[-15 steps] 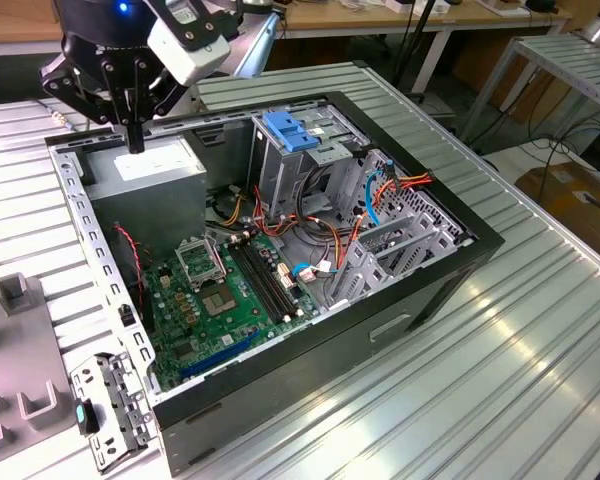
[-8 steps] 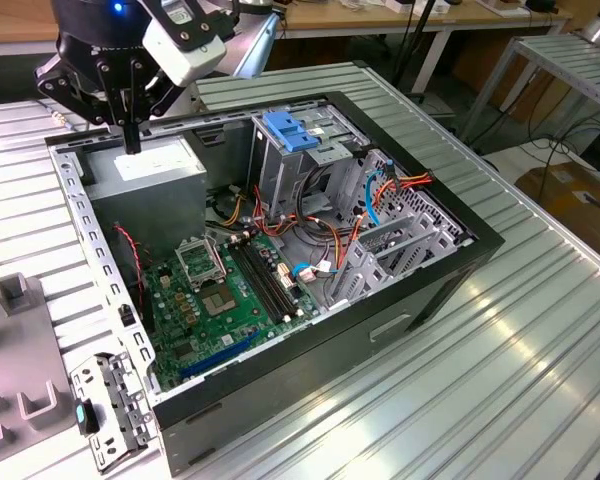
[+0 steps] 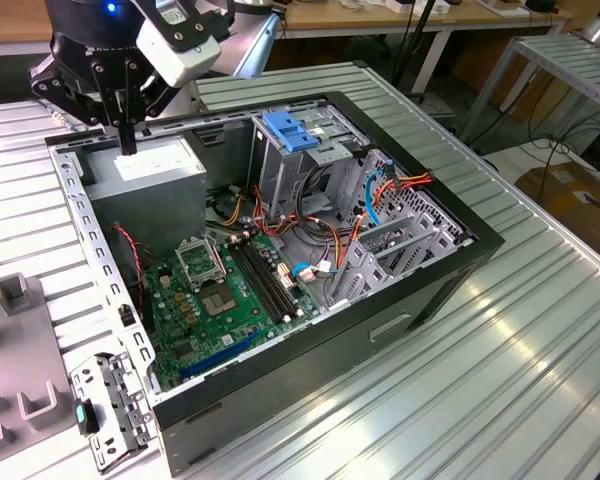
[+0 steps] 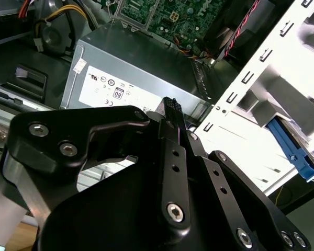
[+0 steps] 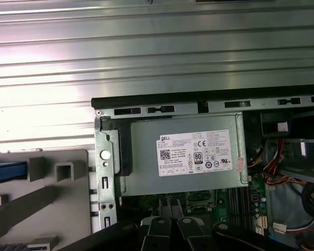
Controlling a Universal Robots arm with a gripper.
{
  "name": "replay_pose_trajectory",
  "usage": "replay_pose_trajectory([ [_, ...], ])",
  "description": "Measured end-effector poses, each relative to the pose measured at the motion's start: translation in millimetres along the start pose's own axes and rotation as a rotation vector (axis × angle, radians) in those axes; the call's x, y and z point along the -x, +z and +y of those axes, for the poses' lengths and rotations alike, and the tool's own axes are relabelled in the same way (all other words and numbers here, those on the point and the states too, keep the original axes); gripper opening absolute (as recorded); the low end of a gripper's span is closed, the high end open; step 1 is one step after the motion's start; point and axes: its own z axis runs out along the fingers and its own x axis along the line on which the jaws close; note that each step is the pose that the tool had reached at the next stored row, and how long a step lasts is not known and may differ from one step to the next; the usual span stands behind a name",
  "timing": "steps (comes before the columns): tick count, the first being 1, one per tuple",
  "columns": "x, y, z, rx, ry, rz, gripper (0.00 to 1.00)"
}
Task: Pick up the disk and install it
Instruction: 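Reach for the disk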
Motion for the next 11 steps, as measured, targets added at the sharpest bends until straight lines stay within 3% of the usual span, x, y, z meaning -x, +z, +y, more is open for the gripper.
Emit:
replay_pose_trajectory([
  [11,-3.0,0.0,-0.2,-0.0001,0.0,0.0001,0.11],
])
